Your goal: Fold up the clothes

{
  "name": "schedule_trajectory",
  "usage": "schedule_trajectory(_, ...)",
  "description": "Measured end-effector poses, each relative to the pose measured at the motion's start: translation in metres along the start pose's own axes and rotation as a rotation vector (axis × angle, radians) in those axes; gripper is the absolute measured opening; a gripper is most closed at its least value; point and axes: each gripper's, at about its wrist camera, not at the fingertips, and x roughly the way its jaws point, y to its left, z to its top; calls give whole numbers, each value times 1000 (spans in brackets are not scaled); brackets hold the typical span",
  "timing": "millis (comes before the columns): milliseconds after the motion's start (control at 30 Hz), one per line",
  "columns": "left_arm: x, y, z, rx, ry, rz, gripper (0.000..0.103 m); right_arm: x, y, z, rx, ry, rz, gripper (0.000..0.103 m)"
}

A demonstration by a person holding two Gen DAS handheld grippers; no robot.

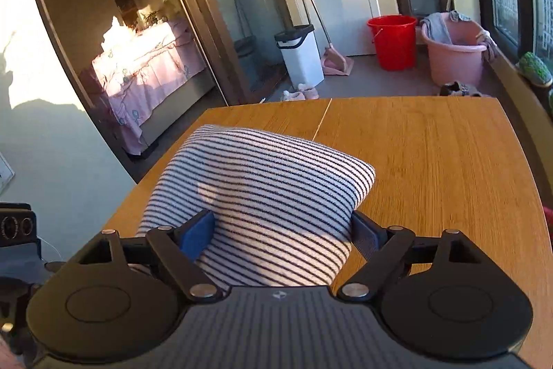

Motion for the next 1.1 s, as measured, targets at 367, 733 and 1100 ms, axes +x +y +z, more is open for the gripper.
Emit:
schedule_trajectory(367, -4, -10, -8, -4, -24, 26, 103, 0, 67, -5, -425, -47, -169, 89)
schedule_trajectory(733, -19, -21, 3, 64, -99, 201, 103, -32, 76, -37, -270, -11, 12, 81)
schedule_trajectory(1100, -43, -11, 16, 39, -191, 331, 103, -44, 45, -45, -135, -68, -1, 18)
